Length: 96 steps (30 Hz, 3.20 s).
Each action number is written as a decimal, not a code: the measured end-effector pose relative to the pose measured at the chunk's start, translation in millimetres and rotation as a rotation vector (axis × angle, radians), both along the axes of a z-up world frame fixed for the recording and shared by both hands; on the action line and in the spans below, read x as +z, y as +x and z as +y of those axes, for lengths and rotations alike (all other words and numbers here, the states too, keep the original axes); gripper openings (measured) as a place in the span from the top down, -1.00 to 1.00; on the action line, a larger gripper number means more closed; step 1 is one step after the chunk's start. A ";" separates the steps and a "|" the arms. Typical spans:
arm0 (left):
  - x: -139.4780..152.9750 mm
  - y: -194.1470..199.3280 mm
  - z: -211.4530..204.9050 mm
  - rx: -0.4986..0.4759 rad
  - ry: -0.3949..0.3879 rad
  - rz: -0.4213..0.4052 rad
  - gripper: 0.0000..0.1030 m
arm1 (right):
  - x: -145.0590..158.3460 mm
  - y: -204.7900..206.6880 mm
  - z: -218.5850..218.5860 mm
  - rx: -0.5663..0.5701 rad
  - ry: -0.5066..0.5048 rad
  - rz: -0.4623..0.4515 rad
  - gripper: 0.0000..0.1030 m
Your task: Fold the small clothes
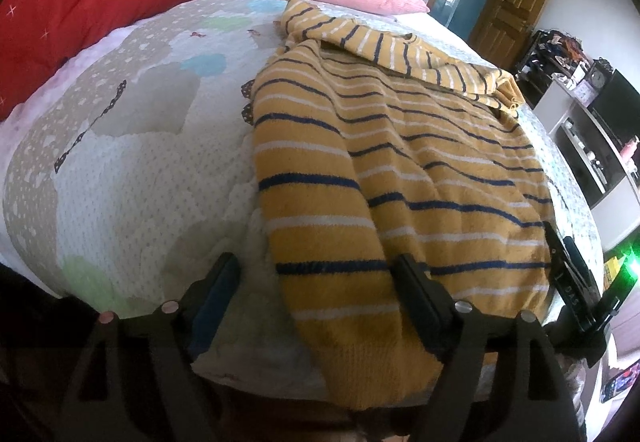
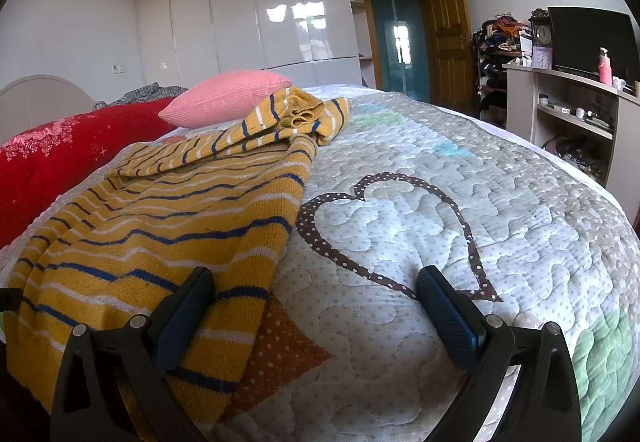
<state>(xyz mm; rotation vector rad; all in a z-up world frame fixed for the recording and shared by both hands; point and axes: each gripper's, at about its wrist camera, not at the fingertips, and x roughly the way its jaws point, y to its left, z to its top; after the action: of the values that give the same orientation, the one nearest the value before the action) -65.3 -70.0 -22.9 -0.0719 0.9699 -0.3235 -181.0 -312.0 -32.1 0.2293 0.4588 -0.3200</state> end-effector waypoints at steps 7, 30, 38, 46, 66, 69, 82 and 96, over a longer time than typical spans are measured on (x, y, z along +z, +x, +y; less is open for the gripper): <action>-3.0 -2.3 -4.5 0.000 0.030 -0.007 -0.64 | -0.1 0.0 1.0 -0.001 -0.001 0.000 -0.98; 5.8 1.6 17.5 0.037 -0.108 0.036 -0.70 | 15.3 -1.5 -11.0 0.089 0.116 0.094 -0.99; 14.1 11.6 54.4 0.058 -0.271 0.031 -0.69 | 12.6 1.9 -50.5 0.453 0.761 0.020 -1.00; 4.2 34.5 57.7 -0.035 -0.447 0.124 -0.69 | 16.2 23.1 -27.7 0.440 0.645 0.135 -1.00; -17.4 20.6 -4.1 -0.286 -0.540 0.165 -0.10 | 4.5 29.4 6.0 0.715 0.940 0.084 -0.96; -16.9 24.0 -6.9 -0.294 -0.542 0.177 -0.21 | 2.3 22.9 26.6 0.665 0.796 0.162 -0.70; 32.2 7.0 24.1 -0.212 -0.347 0.092 0.81 | 30.2 -10.0 18.0 0.515 0.658 0.182 0.67; 40.6 -25.7 46.2 -0.211 -0.411 0.104 0.81 | 42.7 -61.1 28.3 0.635 0.649 0.204 0.67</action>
<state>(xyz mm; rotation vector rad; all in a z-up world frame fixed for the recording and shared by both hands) -91.0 -23.8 17.7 -0.3653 1.0044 -0.7163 -242.2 -283.7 10.5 0.6645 0.8011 0.4456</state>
